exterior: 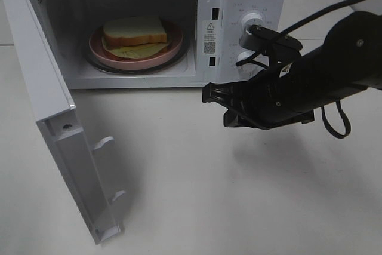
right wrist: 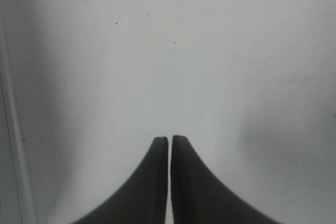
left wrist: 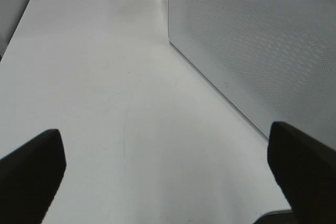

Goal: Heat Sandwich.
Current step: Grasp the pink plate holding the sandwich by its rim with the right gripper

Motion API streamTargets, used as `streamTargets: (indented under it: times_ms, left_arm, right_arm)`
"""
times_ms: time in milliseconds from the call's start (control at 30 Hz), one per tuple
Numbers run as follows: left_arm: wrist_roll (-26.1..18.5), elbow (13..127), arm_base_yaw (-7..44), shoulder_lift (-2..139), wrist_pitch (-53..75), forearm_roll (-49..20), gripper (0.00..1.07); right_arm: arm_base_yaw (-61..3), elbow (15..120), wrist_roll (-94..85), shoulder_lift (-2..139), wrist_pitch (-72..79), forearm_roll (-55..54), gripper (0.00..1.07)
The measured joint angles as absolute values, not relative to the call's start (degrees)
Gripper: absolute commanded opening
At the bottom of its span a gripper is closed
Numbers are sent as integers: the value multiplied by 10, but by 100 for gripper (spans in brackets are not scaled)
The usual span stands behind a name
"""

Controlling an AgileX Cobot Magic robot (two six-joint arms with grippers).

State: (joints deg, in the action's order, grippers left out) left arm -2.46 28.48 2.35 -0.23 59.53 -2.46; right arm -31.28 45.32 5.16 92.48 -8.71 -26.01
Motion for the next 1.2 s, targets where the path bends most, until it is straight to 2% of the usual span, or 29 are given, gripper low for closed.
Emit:
streamTargets:
  times_ms: [467,667,900,1200]
  left_arm:
    - [-25,285,23,-2,595,-25,103]
    - [-25,285,23,-2,595,-25,103]
    - [-25,285,23,-2,595,-25,103]
    - [-25,285,23,-2,595,-25,103]
  right_arm:
    - [-313,535,-167,925,-246,-257,7]
    - [-313,556,-306,925,-315,-215,8]
    - [-313,557,-448,925,-335,-189,8]
    - [-313,557,-727,925,-348,-182,8]
